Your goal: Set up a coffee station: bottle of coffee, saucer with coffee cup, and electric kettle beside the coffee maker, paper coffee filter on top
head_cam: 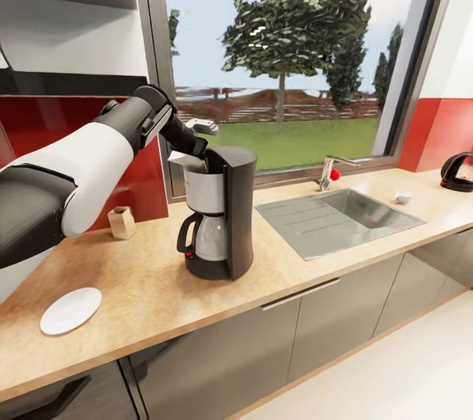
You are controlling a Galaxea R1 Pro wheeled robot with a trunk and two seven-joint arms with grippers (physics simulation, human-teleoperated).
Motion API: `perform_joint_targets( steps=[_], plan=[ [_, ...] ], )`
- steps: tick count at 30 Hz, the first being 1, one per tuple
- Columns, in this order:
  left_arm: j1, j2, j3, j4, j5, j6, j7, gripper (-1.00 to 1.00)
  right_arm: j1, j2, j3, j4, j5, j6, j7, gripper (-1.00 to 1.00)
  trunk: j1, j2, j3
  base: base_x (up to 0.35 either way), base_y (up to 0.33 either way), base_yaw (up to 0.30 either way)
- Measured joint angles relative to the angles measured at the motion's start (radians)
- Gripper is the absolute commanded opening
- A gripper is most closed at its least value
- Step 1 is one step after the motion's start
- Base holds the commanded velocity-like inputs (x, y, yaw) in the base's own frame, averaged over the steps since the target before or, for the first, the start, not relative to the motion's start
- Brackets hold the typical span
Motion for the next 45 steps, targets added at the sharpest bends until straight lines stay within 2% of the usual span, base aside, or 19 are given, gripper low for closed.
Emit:
perform_joint_targets(
  steps=[30,31,45],
  plan=[
    [0.0,0.0,0.001,0.0,0.002,0.0,-0.001,-1.0,0.0,0.0,0.0,0.0,0.0,0.0,0.0,1.0,0.0,0.0,-0.004,0.0,0.0,0.0],
    [0.0,0.0,0.001,0.0,0.002,0.0,-0.001,1.0,0.0,0.0,0.0,0.0,0.0,0.0,0.0,1.0,0.0,0.0,-0.004,0.0,0.0,0.0],
    [0.0,0.0,0.0,0.0,-0.003,-0.002,-0.005,1.0,0.0,0.0,0.0,0.0,0.0,0.0,0.0,1.0,0.0,0.0,-0.004,0.0,0.0,0.0]
  ],
)
